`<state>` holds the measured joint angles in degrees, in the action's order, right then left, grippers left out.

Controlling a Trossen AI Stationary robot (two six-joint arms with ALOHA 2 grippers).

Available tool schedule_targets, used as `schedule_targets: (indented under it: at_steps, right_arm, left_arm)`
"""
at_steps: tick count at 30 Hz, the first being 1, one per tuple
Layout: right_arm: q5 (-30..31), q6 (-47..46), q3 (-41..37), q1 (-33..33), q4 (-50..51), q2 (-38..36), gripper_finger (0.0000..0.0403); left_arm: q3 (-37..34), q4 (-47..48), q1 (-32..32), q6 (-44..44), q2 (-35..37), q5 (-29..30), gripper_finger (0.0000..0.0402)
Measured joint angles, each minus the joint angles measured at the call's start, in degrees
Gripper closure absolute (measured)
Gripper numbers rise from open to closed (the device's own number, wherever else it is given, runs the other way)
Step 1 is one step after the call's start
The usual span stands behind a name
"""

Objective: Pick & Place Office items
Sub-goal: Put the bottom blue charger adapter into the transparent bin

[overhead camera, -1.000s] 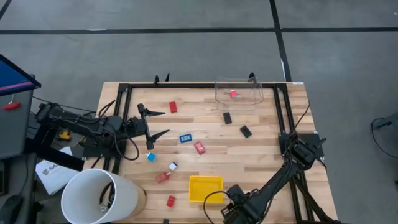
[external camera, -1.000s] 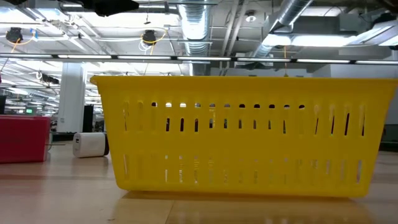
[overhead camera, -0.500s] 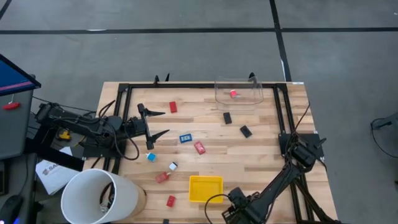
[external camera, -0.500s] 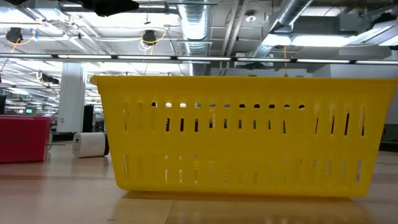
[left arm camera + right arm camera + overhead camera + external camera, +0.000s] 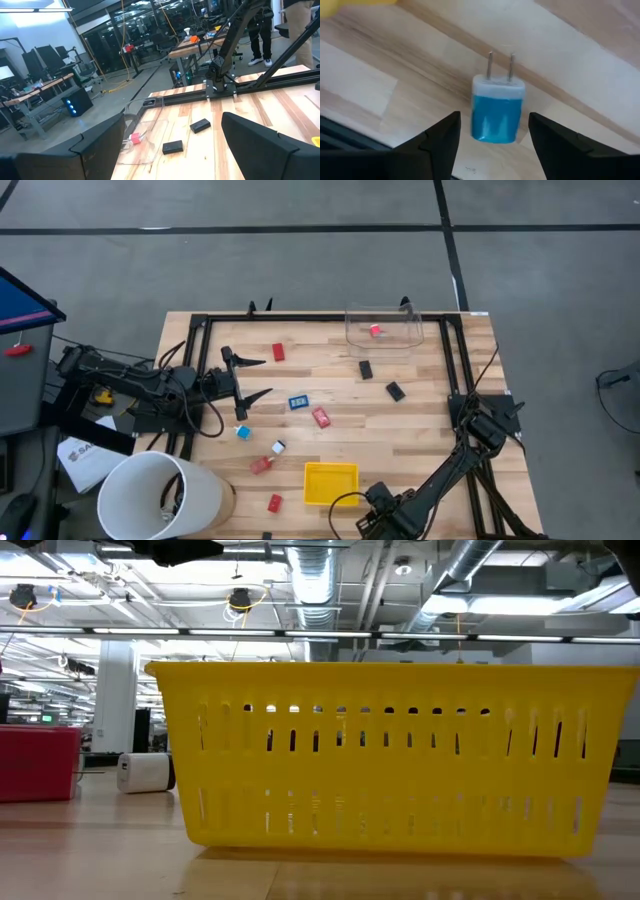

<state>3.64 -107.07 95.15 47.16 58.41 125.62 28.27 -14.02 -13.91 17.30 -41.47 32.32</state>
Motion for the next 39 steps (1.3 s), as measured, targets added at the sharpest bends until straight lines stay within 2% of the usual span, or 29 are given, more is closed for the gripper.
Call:
schedule_targets:
  at_steps: [15, 29, 32, 39]
  right_arm:
    - [0.7, 3.6, 0.0, -2.0, 2.0, 0.1, 0.0288]
    - [1.3, 3.6, 0.0, -2.0, 11.8, -2.8, 0.0288]
    - [3.5, 2.9, 0.0, -1.9, 16.9, -5.8, 0.0288]
    - [15.6, 0.8, 0.0, -2.9, 26.3, -16.6, 0.0286]
  left_arm:
    - [0.0, 0.0, 0.0, 0.0, 0.0, 0.0, 0.0073]
    - [0.0, 0.0, 0.0, 0.0, 0.0, 0.0, 0.0073]
    - [0.0, 0.0, 0.0, 0.0, 0.0, 0.0, 0.0073]
    - [0.0, 0.0, 0.0, 0.1, 0.0, 0.0, 0.0073]
